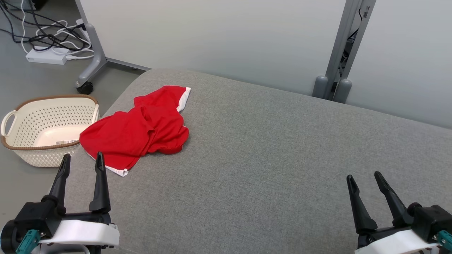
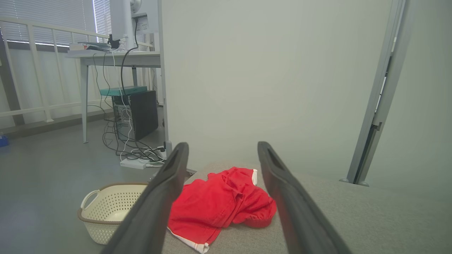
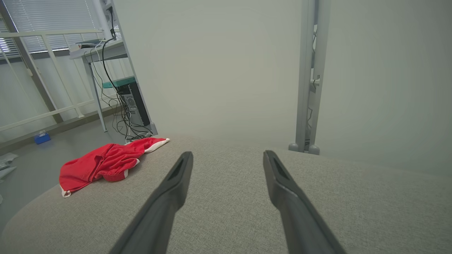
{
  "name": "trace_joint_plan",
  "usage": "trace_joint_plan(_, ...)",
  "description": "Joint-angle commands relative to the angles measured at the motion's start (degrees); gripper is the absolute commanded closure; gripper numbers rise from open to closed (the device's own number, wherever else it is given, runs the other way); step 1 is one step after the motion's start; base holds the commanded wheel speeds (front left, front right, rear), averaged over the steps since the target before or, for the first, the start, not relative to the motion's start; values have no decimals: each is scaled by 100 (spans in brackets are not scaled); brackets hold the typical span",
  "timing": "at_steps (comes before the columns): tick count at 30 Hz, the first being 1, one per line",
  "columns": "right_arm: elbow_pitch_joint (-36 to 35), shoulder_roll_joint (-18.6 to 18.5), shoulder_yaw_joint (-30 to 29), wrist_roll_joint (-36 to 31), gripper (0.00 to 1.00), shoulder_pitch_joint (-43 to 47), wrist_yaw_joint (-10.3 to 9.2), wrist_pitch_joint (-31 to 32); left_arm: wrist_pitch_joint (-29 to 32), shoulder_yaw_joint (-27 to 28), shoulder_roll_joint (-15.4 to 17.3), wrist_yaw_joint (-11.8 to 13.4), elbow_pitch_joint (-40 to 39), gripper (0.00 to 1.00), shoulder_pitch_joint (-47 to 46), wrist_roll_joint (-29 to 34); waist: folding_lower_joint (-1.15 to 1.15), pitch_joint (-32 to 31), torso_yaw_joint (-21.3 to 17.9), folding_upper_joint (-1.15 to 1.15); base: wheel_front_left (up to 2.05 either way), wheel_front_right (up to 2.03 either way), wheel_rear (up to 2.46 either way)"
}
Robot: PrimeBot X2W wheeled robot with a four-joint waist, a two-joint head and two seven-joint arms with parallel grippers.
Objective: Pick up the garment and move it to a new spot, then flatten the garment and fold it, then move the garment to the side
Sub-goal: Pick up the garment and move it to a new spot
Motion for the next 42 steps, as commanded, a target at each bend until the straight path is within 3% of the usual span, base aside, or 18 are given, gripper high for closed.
trace_joint_plan(1, 65, -33, -12, 18, 0, -7, -1, -54, -19, 31, -16, -41, -9, 0, -4, 5, 0, 2, 69, 0, 0, 0, 0)
trace_joint_plan(17, 109, -33, -23, 51, 0, -106, 0, -90, -33, 191, -20, -91, -172, 0, -341, 167, 0, 141, 29, 0, 0, 0, 0)
trace_joint_plan(26, -55, -33, -77, -113, 0, -267, -1, 81, -11, 582, 370, -142, -534, 0, -1703, 604, 0, 477, -44, 0, 0, 0, 0)
trace_joint_plan(29, -118, -33, -53, -162, 0, -327, 0, 136, 157, 552, 559, -330, -219, 0, -2259, 648, 0, 631, -118, 0, 0, 0, 0)
trace_joint_plan(33, -159, -33, -62, -209, 0, -408, 0, 164, 387, 366, 695, -769, 641, 0, -2796, 532, 0, 853, -223, 0, 0, 0, 0)
trace_joint_plan(38, -201, -33, -75, -287, 0, -509, -1, 212, 615, 90, 674, -1314, 2029, 0, -3187, 357, 0, 1082, -299, 0, 0, 0, 0)
trace_joint_plan(42, -241, -33, -57, -363, 0, -605, -1, 250, 750, -190, 615, -1605, 3130, 0, -3391, 416, 0, 1262, -342, 0, 0, 0, 0)
